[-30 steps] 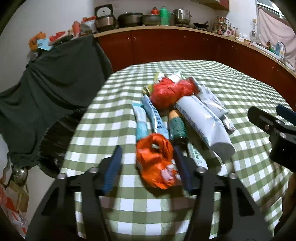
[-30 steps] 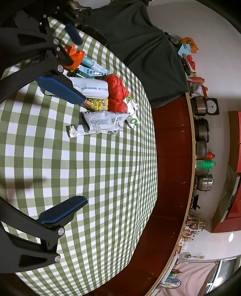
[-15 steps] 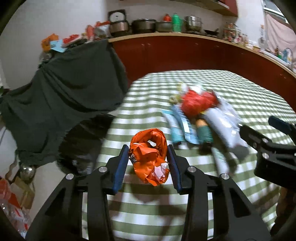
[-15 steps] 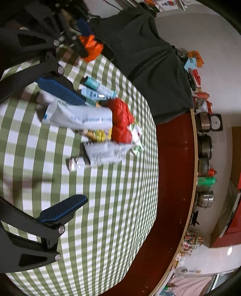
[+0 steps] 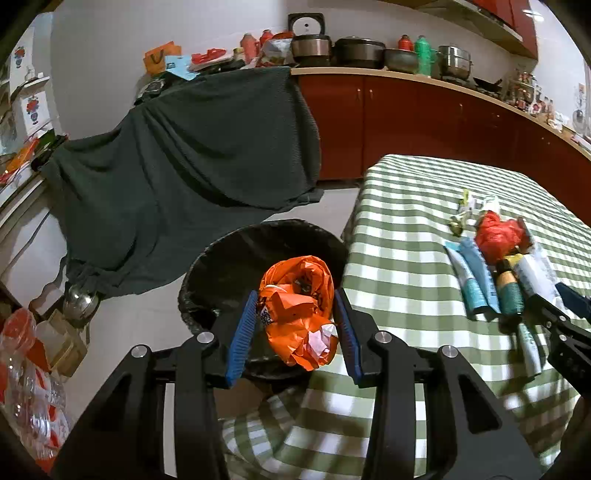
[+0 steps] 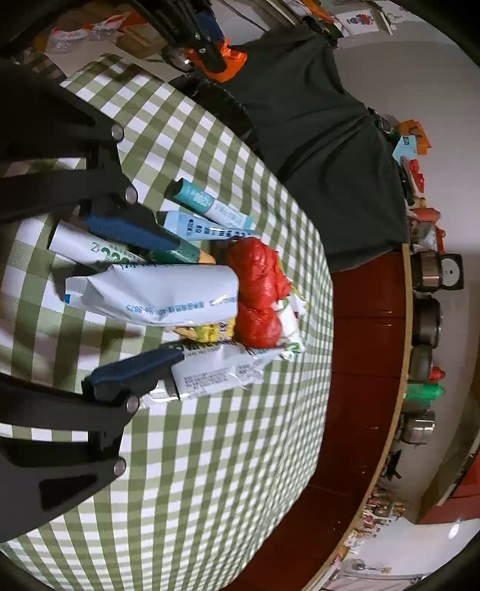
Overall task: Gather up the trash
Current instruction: 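Carry the orange bag over the bin with the left gripper while the right gripper grasps a white wrapper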
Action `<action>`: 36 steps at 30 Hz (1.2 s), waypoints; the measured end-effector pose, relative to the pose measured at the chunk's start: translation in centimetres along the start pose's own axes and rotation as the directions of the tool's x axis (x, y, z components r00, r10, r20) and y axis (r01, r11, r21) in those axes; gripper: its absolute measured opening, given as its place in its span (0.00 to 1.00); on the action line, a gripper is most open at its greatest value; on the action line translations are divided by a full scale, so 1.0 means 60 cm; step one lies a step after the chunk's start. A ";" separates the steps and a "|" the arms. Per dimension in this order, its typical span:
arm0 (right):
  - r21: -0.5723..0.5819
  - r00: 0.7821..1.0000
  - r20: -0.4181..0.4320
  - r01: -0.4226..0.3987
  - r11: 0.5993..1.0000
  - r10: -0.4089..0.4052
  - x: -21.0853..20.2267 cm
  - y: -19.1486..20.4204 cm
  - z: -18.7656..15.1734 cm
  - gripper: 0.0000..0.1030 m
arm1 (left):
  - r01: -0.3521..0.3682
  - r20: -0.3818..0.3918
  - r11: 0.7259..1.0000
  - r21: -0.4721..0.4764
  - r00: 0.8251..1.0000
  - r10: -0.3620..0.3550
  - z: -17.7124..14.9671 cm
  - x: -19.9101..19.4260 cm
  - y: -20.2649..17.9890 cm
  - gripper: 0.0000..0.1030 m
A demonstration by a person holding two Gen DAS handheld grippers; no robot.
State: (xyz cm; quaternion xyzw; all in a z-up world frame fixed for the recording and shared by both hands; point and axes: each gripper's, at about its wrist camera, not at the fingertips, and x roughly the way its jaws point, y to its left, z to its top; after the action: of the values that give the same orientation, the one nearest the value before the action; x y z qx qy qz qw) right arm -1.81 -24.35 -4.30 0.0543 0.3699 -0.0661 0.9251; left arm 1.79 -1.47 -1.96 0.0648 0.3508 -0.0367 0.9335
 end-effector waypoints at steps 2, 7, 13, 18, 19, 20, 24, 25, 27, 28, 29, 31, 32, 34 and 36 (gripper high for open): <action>0.006 1.000 -0.010 -0.008 1.000 0.008 0.002 -0.002 -0.004 0.36 | -0.007 -0.002 1.000 -0.003 1.000 0.007 -0.001 0.003 0.004 0.40; -0.001 1.000 0.004 -0.006 1.000 0.006 -0.005 -0.002 -0.008 0.31 | -0.014 -0.003 1.000 -0.006 1.000 0.014 -0.006 0.006 0.008 0.40; 0.001 0.999 0.041 -0.010 1.000 0.010 -0.028 -0.001 0.003 0.30 | -0.025 0.007 1.000 -0.014 1.000 0.025 -0.003 0.004 0.015 0.40; -0.018 0.995 0.091 -0.041 0.999 0.042 -0.048 0.023 0.027 0.30 | -0.050 0.024 0.998 -0.027 0.998 0.051 0.004 0.005 0.036 0.40; -0.025 0.994 0.097 -0.053 0.998 0.055 -0.048 0.031 0.033 0.30 | -0.057 0.028 0.998 -0.029 0.998 0.058 0.006 0.006 0.040 0.40; -0.029 0.993 0.098 -0.068 0.997 0.071 -0.045 0.038 0.040 0.30 | -0.064 0.033 0.997 -0.031 0.997 0.065 0.009 0.006 0.045 0.40; -0.051 0.985 0.088 -0.143 0.988 0.147 -0.025 0.080 0.062 0.30 | -0.100 0.043 0.994 -0.039 0.994 0.101 0.019 0.018 0.068 0.40; -0.064 0.984 0.086 -0.153 0.986 0.158 -0.019 0.094 0.066 0.30 | -0.108 0.044 0.993 -0.040 0.993 0.110 0.021 0.022 0.074 0.40; -0.089 0.978 0.069 -0.191 0.978 0.198 -0.002 0.127 0.076 0.30 | -0.128 0.043 0.991 -0.041 0.991 0.130 0.025 0.032 0.085 0.40; -0.098 0.974 0.061 -0.211 0.973 0.217 0.007 0.143 0.082 0.30 | -0.135 0.041 0.990 -0.043 0.990 0.137 0.026 0.037 0.090 0.40; -0.107 0.972 0.057 -0.222 0.969 0.229 0.014 0.156 0.086 0.30 | -0.142 0.036 0.989 -0.047 0.989 0.144 0.029 0.044 0.098 0.40; -0.121 0.968 0.045 -0.238 0.964 0.245 0.026 0.175 0.094 0.30 | -0.155 0.030 0.987 -0.049 0.987 0.156 0.032 0.055 0.106 0.40; -0.123 0.965 0.034 -0.252 0.960 0.258 0.036 0.187 0.100 0.30 | -0.160 0.026 0.986 -0.051 0.987 0.161 0.033 0.061 0.111 0.40; -0.128 0.961 0.013 -0.274 0.953 0.277 0.052 0.208 0.109 0.30 | -0.169 0.018 0.984 -0.058 0.985 0.171 0.034 0.074 0.122 0.40; -0.136 0.957 -0.012 -0.290 0.947 0.291 0.071 0.230 0.119 0.30 | -0.181 0.009 0.981 -0.062 0.983 0.182 0.037 0.087 0.131 0.40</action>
State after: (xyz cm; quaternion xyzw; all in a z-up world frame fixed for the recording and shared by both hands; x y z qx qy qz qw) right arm 8.29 -12.19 -1.39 0.0448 0.3576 0.0961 0.9278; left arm 8.02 5.88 -3.00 0.0677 0.3375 0.0590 0.9370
